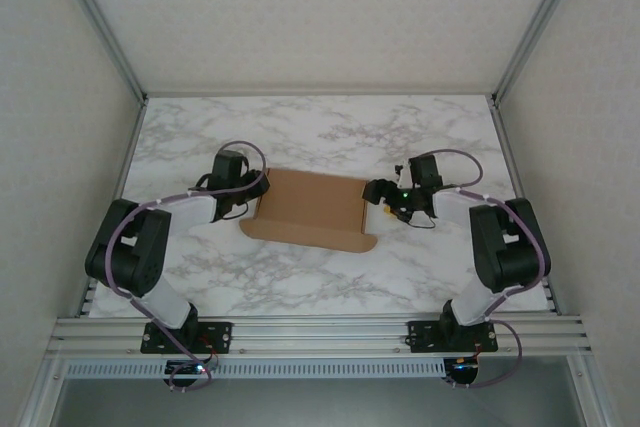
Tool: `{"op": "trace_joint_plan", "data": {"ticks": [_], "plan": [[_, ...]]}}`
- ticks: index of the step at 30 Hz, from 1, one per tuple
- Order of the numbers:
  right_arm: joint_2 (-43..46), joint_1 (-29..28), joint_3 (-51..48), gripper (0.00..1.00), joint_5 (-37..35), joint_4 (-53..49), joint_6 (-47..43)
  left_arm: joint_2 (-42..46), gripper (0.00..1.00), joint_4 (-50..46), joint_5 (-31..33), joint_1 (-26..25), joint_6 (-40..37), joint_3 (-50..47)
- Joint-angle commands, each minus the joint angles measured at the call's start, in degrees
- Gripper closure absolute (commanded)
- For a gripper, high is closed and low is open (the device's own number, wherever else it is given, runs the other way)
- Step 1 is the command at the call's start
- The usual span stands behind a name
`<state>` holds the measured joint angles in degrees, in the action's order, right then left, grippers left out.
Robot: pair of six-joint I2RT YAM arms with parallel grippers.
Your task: Fold the paper box
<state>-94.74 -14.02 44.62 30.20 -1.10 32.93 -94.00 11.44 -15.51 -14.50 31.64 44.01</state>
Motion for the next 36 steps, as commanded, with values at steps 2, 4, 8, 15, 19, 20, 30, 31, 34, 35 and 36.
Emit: {"op": "trace_joint_plan", "data": {"ticks": [2,4,8,15,19,20,30,31,34,35,36], "plan": [[-4.0,-0.1,-0.3,0.13,9.0,5.4,2.9,-3.6,0.79,-4.6,0.6,1.7,-1.0,-2.2],[-5.2,-0.1,-0.7,0.13,11.0,7.7,4.1,-3.9,0.80,-4.6,0.3,2.2,-1.1,-2.3],[-6.0,-0.1,-1.4,0.13,13.5,11.6,6.5,-5.3,0.82,-4.6,-1.4,3.9,-0.8,-2.4],[-4.1,-0.3,-1.7,0.13,15.7,12.3,6.6,-6.0,0.84,-4.5,-2.9,5.8,-0.5,-2.9],[-5.9,-2.0,-0.8,0.12,18.6,14.6,8.1,-6.2,0.85,-4.3,-3.0,5.9,-0.5,-3.0],[-6.5,-2.7,-0.8,0.12,19.6,16.0,9.2,-6.2,0.85,-4.2,-3.1,5.9,-0.5,-3.0],[-8.0,-6.1,-3.9,0.26,20.2,31.0,22.1,-4.4,0.83,-3.0,-5.3,5.4,1.2,-3.1],[-7.7,-6.1,-4.2,0.28,19.8,30.9,23.1,-3.5,0.78,-3.6,-5.0,5.4,1.3,-2.8],[-6.1,-6.0,-4.7,0.35,17.8,29.0,24.5,0.8,0.64,-6.8,-1.7,5.4,0.6,-1.7],[-5.6,-6.0,-4.8,0.37,17.2,28.0,25.1,2.9,0.60,-8.3,0.0,5.4,-0.1,-1.2],[-5.3,-6.0,-4.9,0.38,17.0,27.5,25.7,4.7,0.57,-9.5,1.4,5.3,-0.9,-0.8]]}}
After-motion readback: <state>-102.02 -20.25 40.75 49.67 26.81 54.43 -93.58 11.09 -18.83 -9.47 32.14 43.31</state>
